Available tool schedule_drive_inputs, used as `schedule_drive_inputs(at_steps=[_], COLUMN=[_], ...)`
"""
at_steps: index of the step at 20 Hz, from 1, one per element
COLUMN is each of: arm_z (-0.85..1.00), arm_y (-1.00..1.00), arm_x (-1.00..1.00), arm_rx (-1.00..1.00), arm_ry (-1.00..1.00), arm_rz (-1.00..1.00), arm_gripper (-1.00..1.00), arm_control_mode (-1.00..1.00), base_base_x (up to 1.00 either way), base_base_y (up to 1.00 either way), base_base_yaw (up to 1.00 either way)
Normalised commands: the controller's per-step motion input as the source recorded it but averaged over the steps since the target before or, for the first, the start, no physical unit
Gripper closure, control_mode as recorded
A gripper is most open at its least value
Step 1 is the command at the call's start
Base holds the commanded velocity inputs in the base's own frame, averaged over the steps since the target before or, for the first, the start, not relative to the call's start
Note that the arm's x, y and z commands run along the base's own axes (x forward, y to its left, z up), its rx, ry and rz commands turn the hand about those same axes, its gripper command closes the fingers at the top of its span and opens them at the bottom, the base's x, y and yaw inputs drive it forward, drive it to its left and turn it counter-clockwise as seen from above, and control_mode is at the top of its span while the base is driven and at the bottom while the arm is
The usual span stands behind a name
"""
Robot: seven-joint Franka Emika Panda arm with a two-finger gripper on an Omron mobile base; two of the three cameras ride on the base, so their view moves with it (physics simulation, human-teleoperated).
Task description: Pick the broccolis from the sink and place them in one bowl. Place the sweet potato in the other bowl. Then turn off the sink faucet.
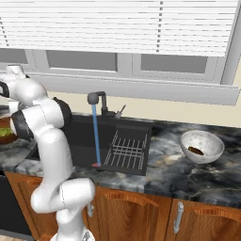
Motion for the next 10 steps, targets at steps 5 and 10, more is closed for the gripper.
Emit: schedule_drive_inputs(at_steps=[5, 10], arm_z=[0.19, 0.49], arm_y=[-1.00, -0.89], arm_x=[-0.73, -0.41], arm_rx=[0.21, 0.10], arm_ry=[-0.26, -0.15], arm_rz=[0.09, 0.24], arm_gripper=[-1.00, -1.00], arm_control_mode=[-1.00, -1.00], base_base_x=[0.00, 0.00], base_base_y=[0.00, 0.00], base_base_yaw=[0.00, 0.00])
